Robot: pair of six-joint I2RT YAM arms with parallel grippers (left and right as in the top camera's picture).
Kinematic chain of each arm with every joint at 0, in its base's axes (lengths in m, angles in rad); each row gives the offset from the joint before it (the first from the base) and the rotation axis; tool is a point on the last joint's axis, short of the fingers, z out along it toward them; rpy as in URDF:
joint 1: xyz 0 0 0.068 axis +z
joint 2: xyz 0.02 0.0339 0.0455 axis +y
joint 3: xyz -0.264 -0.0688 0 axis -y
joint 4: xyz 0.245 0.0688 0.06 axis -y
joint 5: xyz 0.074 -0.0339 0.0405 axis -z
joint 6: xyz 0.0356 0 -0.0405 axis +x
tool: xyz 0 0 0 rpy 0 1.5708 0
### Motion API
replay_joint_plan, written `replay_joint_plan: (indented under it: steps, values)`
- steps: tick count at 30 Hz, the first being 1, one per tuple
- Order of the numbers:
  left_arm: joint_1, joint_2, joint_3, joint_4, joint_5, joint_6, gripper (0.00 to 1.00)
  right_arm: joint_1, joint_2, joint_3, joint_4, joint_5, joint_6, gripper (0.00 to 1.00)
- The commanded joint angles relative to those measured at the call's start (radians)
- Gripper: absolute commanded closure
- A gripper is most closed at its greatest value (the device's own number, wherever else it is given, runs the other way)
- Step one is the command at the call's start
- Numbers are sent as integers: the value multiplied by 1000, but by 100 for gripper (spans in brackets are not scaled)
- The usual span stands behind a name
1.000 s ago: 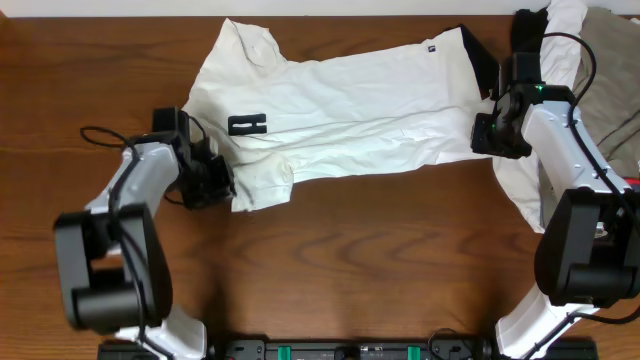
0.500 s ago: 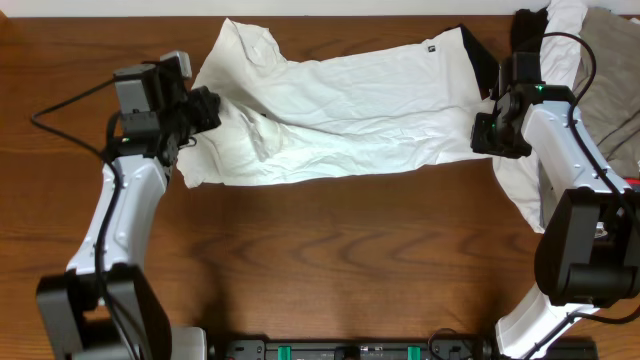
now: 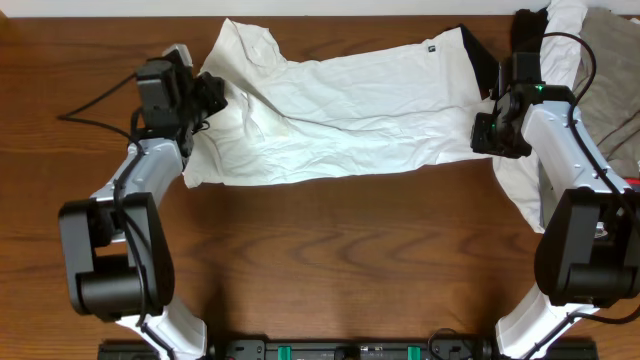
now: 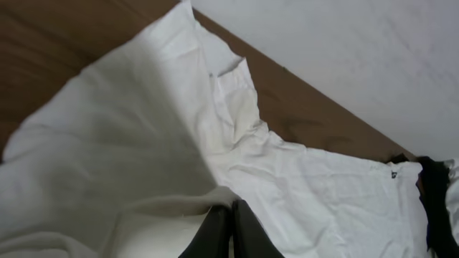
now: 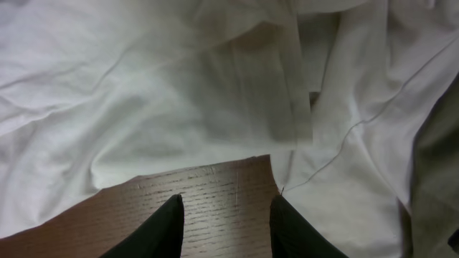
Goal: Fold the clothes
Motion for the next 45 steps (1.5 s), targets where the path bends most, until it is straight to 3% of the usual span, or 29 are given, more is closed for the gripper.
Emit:
replay_joint_plan:
  steps: [1,3,4,6,7,11,15,19,26,30,45]
  values:
    - [2,7,7,10,-5,-21,94,8,9,-6,4,-4,3,62]
    - [2,5,7,12,9,-21,94,8,9,-6,4,-4,3,62]
    - [2,4,7,13,32,-21,90,8,9,-6,4,-4,3,62]
    - [3,-1,7,12,87,-21,51,8,9,-6,3,-4,3,62]
    - [7,-8,7,8,110,-20,37,8,9,-6,3,-4,3,62]
    - [39,-54,7,-71,119,-19,22,8,9,-6,-1,-4,3,62]
    - [72,-101,7,-222,119,1,21,8,9,-6,-1,-4,3,62]
    - [76,-116,7,-442,115,101,22,8,9,-6,-2,-4,3,62]
    - [76,-114,6,-689,-143,124,25,8,9,-6,-15,-4,3,62]
    - [76,-114,5,-800,-274,100,34,8,9,-6,-20,-4,3,62]
    - [76,-103,-35,-794,-345,93,33,8,9,-6,-31,-4,3,62]
